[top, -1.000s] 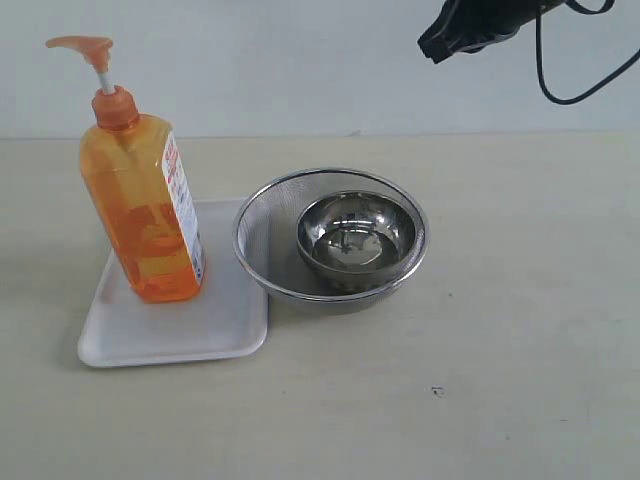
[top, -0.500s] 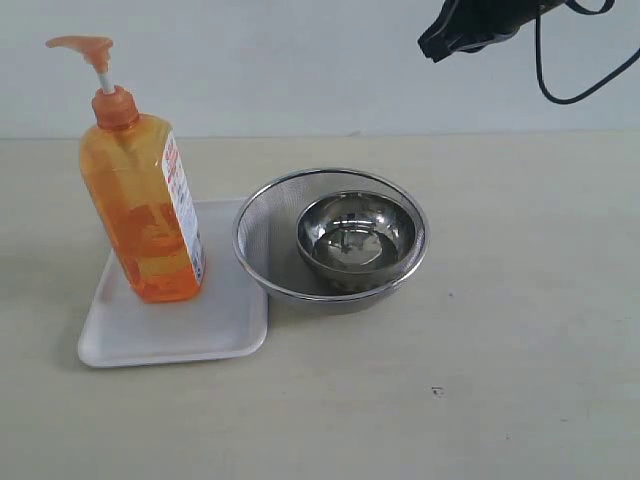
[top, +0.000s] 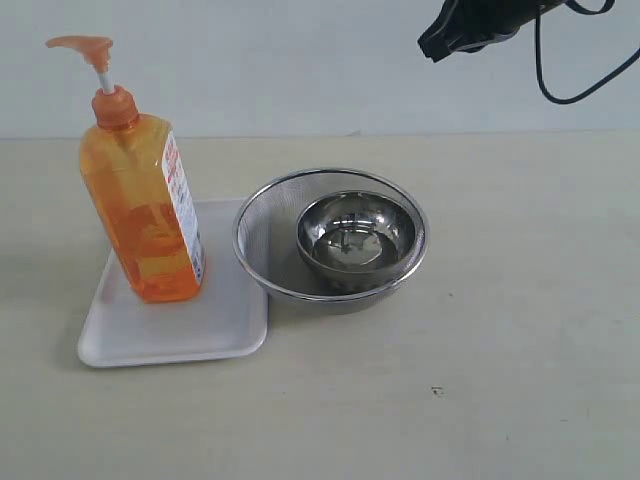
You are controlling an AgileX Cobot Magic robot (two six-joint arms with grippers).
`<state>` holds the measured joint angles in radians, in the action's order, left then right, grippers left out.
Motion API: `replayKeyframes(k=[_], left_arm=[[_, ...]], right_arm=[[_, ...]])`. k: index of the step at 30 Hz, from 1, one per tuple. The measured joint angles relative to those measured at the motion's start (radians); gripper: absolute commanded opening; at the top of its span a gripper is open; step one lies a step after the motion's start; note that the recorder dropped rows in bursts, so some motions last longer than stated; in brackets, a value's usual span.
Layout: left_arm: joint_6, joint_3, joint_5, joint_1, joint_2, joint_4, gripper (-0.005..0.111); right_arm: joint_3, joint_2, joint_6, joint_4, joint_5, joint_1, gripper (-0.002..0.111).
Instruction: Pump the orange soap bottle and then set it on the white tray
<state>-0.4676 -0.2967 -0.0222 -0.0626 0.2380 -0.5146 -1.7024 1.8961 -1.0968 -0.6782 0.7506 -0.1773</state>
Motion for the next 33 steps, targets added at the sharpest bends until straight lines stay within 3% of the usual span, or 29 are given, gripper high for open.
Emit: replayKeyframes(k=[14, 21, 33], left_arm=[[-0.048, 0.024, -0.213, 0.000, -0.177, 0.020, 0.005], [-0.048, 0.120, -0.076, 0.000, -0.212, 0.015, 0.005], [-0.063, 0.222, -0.011, 0.000, -0.235, 0.018, 0.005]], right_arm=[[0.000, 0.000, 0.000, 0.000, 0.000, 0.000, 0.000], [0.000, 0.000, 0.000, 0.000, 0.000, 0.000, 0.000], [0.000, 0.000, 0.000, 0.000, 0.000, 0.000, 0.000]])
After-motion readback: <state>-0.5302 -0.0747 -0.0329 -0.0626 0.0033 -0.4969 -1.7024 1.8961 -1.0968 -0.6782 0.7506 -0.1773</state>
